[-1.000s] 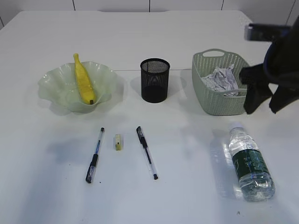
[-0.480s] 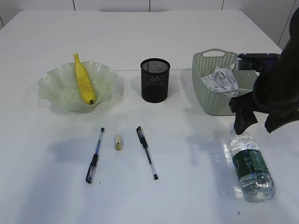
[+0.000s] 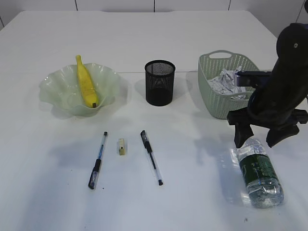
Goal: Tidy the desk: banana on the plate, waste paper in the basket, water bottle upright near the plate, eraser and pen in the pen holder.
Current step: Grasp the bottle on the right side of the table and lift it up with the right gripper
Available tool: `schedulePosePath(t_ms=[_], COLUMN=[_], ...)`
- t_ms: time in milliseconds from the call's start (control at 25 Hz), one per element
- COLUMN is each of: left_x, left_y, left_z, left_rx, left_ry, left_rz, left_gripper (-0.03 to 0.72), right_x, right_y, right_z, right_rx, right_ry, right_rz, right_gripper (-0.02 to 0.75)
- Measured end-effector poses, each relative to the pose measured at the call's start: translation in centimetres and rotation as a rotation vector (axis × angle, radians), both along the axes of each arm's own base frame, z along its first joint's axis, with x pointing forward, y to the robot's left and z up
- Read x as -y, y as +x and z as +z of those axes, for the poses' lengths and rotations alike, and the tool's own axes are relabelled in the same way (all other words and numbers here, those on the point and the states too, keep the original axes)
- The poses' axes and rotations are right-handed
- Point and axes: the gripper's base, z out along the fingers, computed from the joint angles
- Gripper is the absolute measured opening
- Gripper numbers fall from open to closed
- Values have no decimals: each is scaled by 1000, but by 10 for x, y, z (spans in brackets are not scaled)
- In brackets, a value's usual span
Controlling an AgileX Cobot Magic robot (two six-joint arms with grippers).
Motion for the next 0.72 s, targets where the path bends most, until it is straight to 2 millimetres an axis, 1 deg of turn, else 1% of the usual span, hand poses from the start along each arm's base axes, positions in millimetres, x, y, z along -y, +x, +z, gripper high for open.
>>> schedulePosePath(t_ms=[320, 480, 720], left_x=[0, 0, 0], left_y=[0, 0, 1], left_z=[0, 0, 0], left_rx=[4, 5, 8], left_ry=[0, -1, -1], left_rz=[1, 1, 1], left_gripper=[316, 316, 316], right_x=[-1, -1, -2], right_y=[12, 13, 20], right_z=[-13, -22, -25], right_rx=[-18, -40, -39], right_ry=[-10, -16, -17], right_rz=[-36, -36, -46], right_gripper=[585, 585, 587])
